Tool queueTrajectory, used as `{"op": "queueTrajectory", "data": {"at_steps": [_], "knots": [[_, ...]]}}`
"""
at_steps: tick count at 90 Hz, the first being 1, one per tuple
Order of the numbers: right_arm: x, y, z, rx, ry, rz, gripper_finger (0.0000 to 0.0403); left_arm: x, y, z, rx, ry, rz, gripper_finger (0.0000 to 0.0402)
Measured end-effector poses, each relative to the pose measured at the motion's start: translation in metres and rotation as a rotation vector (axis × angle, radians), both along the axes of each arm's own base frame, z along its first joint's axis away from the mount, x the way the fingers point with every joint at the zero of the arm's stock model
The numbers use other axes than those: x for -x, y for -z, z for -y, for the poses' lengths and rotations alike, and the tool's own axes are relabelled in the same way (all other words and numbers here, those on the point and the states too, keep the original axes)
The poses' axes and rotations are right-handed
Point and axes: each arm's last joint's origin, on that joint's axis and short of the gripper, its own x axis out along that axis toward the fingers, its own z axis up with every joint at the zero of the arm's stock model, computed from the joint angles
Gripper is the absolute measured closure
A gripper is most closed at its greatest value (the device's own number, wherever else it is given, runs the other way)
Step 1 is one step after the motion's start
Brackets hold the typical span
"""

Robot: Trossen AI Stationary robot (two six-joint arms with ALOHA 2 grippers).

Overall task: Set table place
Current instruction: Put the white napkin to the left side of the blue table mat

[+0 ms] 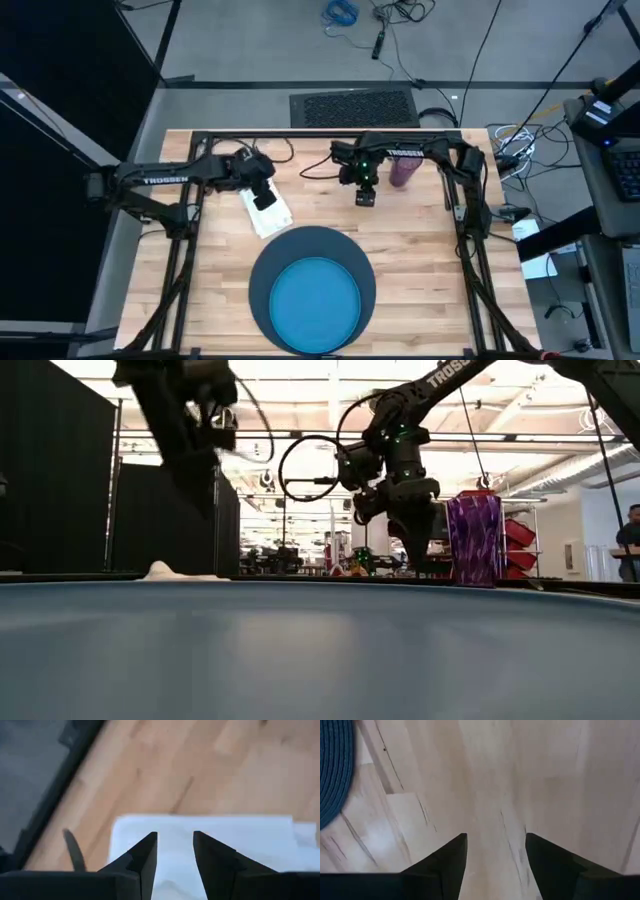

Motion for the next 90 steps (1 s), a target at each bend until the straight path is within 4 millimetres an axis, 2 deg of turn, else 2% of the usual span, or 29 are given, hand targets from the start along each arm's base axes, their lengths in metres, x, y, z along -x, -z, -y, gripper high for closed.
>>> {"op": "queueTrajectory", "data": {"at_steps": [17,29,61,70,90], "knots": [[0.000,0.000,0.000,0.002,-0.005,0.005,0.0215,-0.006,0.030,-0.001,0.039,0.011,-0.033,0.0288],[0.001,0.000,-0.001,-0.004,0.003,-0.007,0.0215,-0.010,0.054,0.000,0.102,0.028,-0.126,0.0288],[0.003,0.000,-0.002,-0.012,0.046,-0.040,0.0215,-0.024,0.089,0.012,0.132,0.108,-0.277,0.0288],[0.004,-0.001,-0.003,-0.017,0.063,-0.056,0.0215,-0.026,0.095,0.019,0.127,0.132,-0.319,0.0288],[0.005,-0.001,-0.003,-0.020,0.082,-0.069,0.0215,-0.019,0.092,0.045,0.169,0.200,-0.390,0.0288]]}}
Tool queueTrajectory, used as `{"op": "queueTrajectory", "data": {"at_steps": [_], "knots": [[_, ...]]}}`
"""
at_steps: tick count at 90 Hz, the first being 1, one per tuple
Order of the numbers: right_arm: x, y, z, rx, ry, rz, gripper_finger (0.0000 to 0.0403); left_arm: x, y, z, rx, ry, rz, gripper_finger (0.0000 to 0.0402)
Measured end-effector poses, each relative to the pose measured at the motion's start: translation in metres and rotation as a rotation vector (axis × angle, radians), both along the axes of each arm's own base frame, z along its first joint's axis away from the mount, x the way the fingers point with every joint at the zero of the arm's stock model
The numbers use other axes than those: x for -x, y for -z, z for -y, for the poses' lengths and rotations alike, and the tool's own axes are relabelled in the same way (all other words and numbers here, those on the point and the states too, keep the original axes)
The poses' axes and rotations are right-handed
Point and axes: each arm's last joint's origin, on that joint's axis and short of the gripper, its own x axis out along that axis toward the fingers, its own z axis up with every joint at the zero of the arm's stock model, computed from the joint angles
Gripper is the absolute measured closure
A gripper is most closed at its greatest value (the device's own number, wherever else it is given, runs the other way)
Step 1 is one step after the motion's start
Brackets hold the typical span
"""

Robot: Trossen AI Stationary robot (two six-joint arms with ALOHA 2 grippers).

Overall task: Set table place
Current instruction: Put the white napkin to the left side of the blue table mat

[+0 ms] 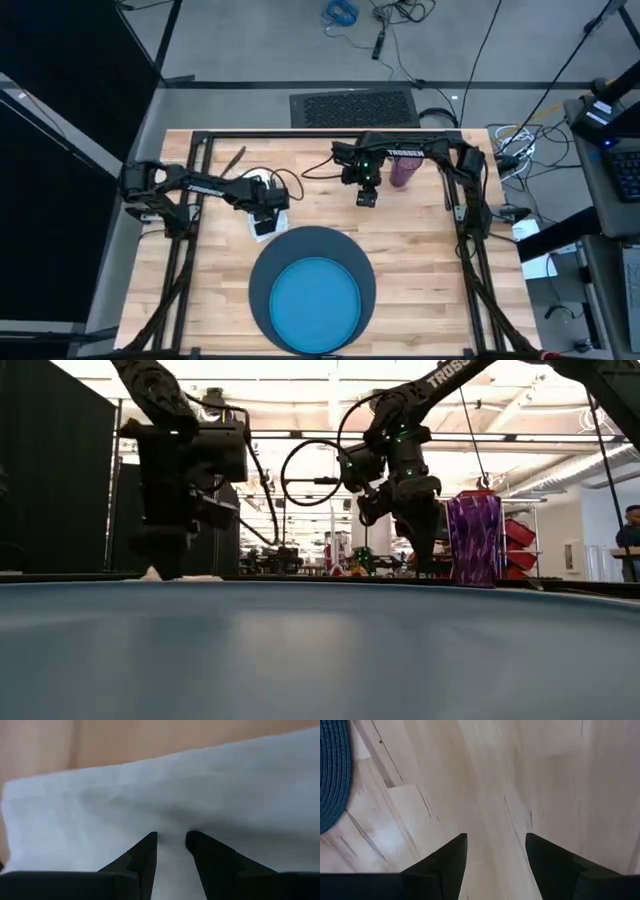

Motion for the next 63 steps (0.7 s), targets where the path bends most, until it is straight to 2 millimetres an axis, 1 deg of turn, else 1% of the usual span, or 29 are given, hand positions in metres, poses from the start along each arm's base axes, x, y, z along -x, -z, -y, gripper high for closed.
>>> {"op": "queueTrajectory", "data": {"at_steps": [7,17,28,38,44,55,63], "knots": [[0.000,0.000,0.000,0.001,0.018,-0.004,0.0215,0.004,-0.003,0.012,0.029,-0.001,-0.023,0.0288],[-0.001,0.000,-0.002,0.002,0.032,-0.009,0.0215,0.014,-0.006,0.029,0.048,0.003,-0.110,0.0288],[-0.003,0.000,-0.008,0.003,0.006,-0.007,0.0215,0.027,-0.006,0.042,0.041,-0.002,-0.211,0.0288],[-0.006,0.000,-0.014,0.002,-0.021,-0.003,0.0215,0.037,0.001,0.051,0.027,-0.011,-0.213,0.0288],[-0.007,0.000,-0.017,0.002,-0.030,-0.002,0.0215,0.045,0.005,0.058,0.020,-0.009,-0.242,0.0288],[-0.008,0.000,-0.021,0.001,-0.044,-0.004,0.0215,0.051,0.004,0.073,0.000,0.025,-0.239,0.0288],[-0.008,0.000,-0.022,0.001,-0.051,-0.004,0.0215,0.053,0.000,0.089,0.052,0.075,-0.221,0.0288]]}}
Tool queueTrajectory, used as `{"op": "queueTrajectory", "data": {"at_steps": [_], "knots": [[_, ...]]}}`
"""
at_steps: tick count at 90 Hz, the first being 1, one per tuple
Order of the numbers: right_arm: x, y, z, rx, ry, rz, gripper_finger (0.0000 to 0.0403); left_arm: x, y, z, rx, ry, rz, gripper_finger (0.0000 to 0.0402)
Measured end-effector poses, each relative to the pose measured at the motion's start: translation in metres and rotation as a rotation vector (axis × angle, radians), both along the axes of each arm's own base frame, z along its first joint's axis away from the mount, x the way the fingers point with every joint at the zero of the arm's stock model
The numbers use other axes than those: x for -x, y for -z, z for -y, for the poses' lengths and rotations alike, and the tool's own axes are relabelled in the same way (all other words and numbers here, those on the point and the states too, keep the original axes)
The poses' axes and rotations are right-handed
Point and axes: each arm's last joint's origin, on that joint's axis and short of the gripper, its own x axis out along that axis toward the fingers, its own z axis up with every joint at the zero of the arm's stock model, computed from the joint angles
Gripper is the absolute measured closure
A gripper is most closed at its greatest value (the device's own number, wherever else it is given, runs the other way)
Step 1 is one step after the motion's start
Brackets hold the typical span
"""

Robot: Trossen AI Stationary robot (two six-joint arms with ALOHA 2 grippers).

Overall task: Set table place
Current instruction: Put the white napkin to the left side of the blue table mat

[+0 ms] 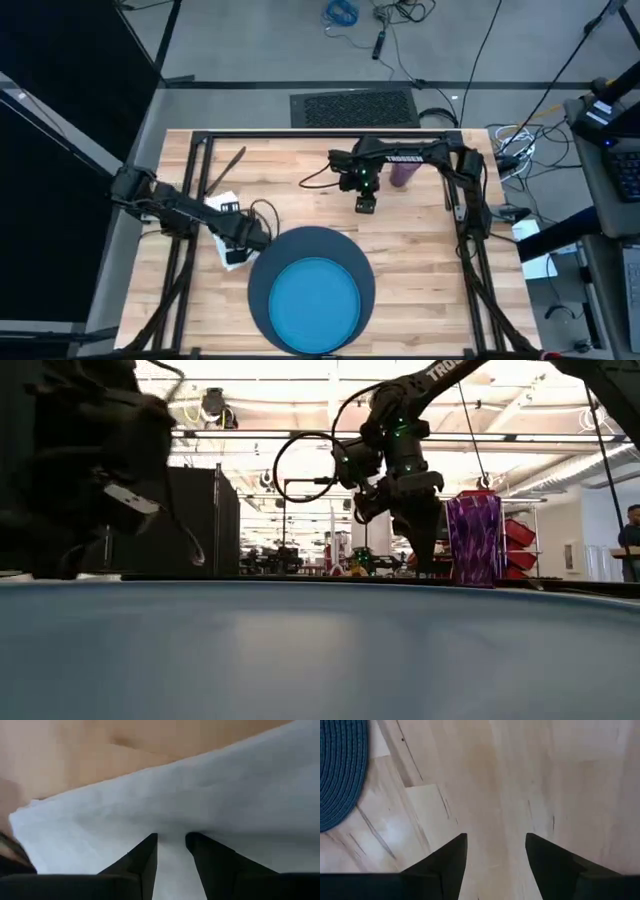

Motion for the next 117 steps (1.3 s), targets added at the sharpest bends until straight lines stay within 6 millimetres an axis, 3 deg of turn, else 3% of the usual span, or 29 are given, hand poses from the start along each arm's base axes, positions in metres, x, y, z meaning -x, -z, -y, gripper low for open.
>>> {"op": "queueTrajectory", "data": {"at_steps": [26,52,71,117], "knots": [[0.000,0.000,0.000,0.000,0.008,-0.003,0.0215,0.001,-0.015,0.056,0.212,0.174,0.148,0.0288],[0.001,0.000,0.000,-0.001,0.039,-0.021,0.0215,0.011,-0.017,0.089,0.355,0.223,0.183,0.0288],[0.002,0.000,-0.001,0.000,0.083,-0.040,0.0215,0.022,-0.017,0.099,0.397,0.290,0.131,0.0288],[0.002,0.000,-0.001,0.010,0.192,-0.066,0.0215,0.019,-0.018,0.104,0.430,0.617,0.194,0.0288]]}}
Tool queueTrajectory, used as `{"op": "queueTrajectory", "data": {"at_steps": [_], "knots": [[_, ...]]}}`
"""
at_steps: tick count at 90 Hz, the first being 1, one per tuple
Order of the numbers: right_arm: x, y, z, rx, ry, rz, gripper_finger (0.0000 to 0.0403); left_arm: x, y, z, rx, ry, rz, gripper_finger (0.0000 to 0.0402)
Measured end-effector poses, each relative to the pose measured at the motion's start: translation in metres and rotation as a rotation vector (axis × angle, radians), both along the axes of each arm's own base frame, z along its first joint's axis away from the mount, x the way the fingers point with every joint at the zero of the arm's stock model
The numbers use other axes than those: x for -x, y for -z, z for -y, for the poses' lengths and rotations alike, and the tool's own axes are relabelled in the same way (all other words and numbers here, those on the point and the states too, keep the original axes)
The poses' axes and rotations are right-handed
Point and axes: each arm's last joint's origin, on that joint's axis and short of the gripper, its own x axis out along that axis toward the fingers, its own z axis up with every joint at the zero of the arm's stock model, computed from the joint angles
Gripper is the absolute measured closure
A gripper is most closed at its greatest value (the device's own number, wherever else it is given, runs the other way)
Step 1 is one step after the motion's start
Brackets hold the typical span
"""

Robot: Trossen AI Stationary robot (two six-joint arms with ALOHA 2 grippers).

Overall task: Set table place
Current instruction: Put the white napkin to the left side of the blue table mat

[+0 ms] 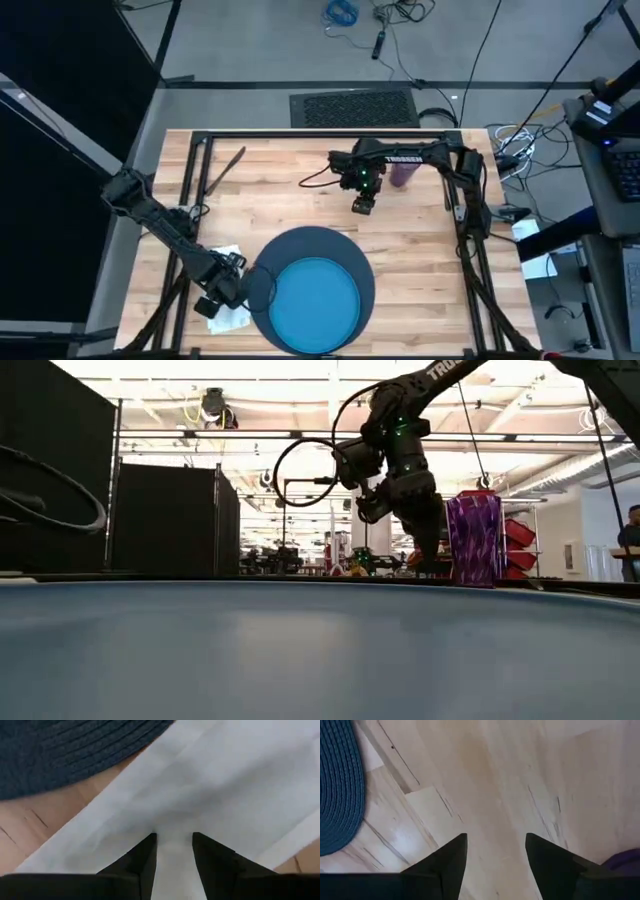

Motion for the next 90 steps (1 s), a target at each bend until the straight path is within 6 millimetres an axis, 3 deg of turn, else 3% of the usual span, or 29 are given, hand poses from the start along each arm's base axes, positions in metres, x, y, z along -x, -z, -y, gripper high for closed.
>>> {"op": "queueTrajectory", "data": {"at_steps": [16,28,48,55,62,76,90], "knots": [[0.000,0.000,0.000,0.002,0.019,-0.003,0.0215,-0.006,-0.001,0.003,0.002,0.129,0.116,0.0288],[0.000,0.000,-0.001,0.000,0.023,-0.003,0.0215,-0.009,-0.008,0.005,-0.057,0.123,0.157,0.0288],[0.000,0.000,-0.001,-0.025,0.027,0.006,0.0215,-0.015,-0.055,0.005,-0.253,0.081,0.115,0.0288],[0.000,0.000,-0.001,-0.025,0.027,0.007,0.0215,-0.016,-0.071,0.004,-0.315,-0.029,0.120,0.0288],[-0.001,0.000,-0.001,-0.023,0.026,0.010,0.0215,-0.017,-0.073,0.002,-0.345,-0.227,0.143,0.0288],[-0.003,0.000,-0.002,-0.019,-0.001,0.033,0.0215,-0.017,-0.060,-0.005,-0.342,-0.642,0.115,0.0288],[-0.004,0.000,-0.005,-0.023,-0.050,0.042,0.0215,-0.015,-0.045,-0.008,-0.286,-0.881,0.048,0.0288]]}}
